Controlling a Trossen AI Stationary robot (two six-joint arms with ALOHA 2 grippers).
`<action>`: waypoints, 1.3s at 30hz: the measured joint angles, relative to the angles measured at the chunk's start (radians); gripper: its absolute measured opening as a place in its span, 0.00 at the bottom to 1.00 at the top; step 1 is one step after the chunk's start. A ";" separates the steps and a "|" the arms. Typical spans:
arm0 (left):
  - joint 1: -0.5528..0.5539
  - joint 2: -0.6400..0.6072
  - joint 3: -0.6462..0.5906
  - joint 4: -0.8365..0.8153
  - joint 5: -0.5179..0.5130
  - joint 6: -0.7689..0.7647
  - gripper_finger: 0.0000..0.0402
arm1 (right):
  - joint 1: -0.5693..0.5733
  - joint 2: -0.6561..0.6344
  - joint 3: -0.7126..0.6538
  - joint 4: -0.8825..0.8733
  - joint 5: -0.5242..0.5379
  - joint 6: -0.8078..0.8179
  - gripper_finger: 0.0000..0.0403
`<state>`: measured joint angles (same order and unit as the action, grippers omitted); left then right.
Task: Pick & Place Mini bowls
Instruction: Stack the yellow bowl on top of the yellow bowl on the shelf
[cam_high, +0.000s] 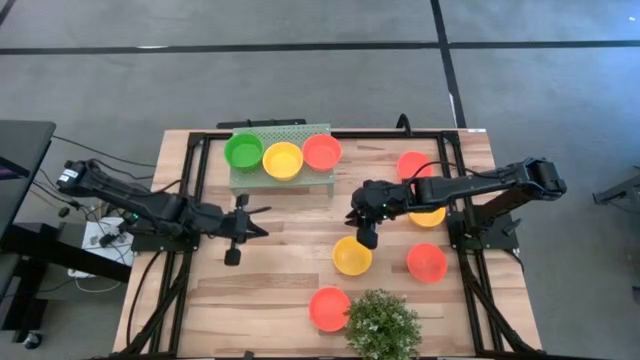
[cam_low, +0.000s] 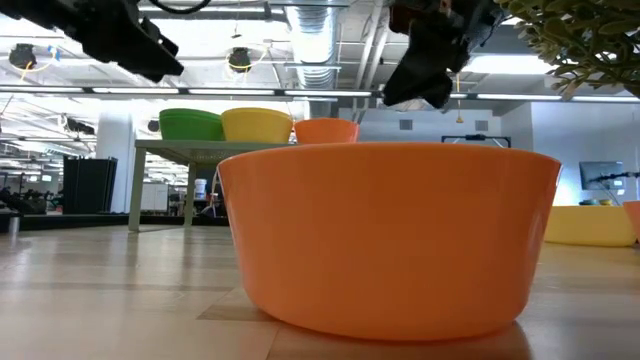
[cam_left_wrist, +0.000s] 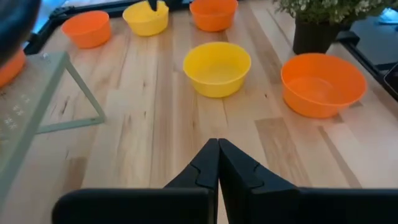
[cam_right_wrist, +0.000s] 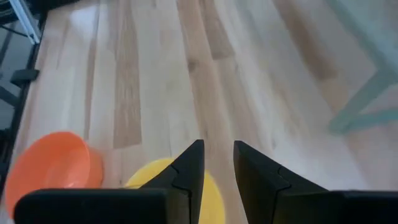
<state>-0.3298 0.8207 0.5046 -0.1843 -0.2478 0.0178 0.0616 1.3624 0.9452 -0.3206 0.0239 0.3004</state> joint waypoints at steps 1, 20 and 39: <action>0.000 0.000 -0.007 0.007 0.000 0.000 0.02 | 0.007 0.000 -0.015 0.003 0.002 0.019 0.20; 0.000 0.000 -0.048 0.062 0.000 -0.030 0.02 | 0.063 0.006 -0.259 0.150 0.067 0.247 0.20; 0.000 0.000 -0.048 0.082 0.001 -0.034 0.02 | 0.065 0.280 -0.237 0.246 -0.017 0.171 0.05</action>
<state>-0.3294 0.8207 0.4564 -0.1024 -0.2470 -0.0158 0.1270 1.6424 0.7085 -0.0742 0.0064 0.4709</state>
